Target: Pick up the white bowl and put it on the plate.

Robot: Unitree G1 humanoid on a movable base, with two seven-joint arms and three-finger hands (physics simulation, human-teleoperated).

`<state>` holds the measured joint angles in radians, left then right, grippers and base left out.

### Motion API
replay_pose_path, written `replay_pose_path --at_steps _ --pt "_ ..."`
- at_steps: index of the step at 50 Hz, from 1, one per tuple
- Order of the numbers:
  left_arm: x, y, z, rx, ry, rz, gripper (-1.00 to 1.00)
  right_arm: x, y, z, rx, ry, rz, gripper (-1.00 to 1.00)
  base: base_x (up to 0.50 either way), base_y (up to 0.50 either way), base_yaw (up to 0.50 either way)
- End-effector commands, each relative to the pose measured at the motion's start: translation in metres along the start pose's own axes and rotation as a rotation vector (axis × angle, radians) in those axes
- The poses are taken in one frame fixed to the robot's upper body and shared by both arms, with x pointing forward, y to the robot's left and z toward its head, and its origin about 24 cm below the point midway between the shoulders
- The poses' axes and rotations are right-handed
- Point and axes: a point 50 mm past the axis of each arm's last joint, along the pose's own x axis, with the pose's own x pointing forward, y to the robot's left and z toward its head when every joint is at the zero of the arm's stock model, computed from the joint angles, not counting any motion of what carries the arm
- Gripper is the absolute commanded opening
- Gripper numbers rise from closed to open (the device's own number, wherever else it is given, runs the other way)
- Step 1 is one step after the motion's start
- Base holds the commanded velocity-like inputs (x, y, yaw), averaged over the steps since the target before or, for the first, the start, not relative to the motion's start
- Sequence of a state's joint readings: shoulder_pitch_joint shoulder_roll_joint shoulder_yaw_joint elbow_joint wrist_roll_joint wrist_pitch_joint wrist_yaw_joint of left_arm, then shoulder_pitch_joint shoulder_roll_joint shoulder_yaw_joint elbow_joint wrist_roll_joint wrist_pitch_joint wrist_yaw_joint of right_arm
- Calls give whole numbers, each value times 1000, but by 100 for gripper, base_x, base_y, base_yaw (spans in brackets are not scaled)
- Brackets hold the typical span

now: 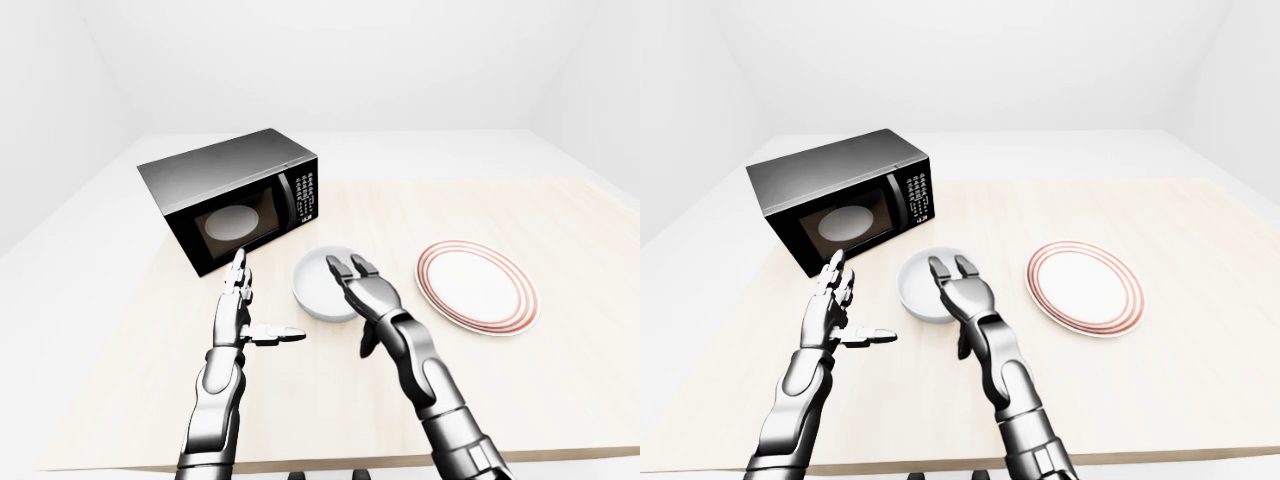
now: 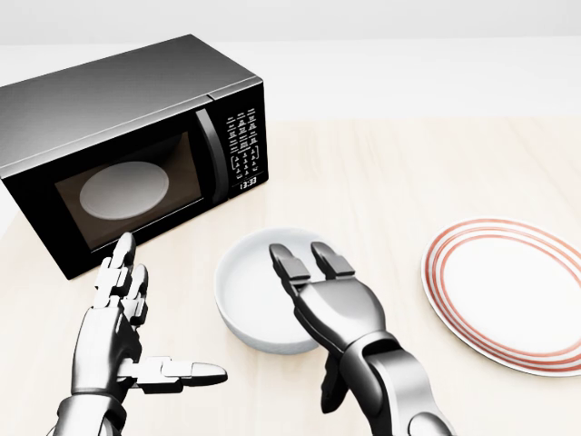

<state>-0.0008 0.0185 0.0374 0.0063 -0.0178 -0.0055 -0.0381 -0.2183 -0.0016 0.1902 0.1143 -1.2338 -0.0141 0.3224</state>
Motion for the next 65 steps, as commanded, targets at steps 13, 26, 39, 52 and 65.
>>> replay_pose_path --at_steps 13,26,39,52,65 --pt "0 0 0 0 0 0 100 3 2 11 -52 -4 170 100 0 0 0" --pt "0 0 0 0 0 0 100 0 -3 13 -108 16 290 100 0 0 0" --pt "0 0 0 0 0 0 100 6 -4 15 -122 12 297 100 0 0 0" --pt "0 0 0 0 0 0 100 12 -3 15 -127 15 317 100 0 0 0" --pt "0 0 0 0 0 0 100 15 1 12 -125 22 343 100 0 0 0"
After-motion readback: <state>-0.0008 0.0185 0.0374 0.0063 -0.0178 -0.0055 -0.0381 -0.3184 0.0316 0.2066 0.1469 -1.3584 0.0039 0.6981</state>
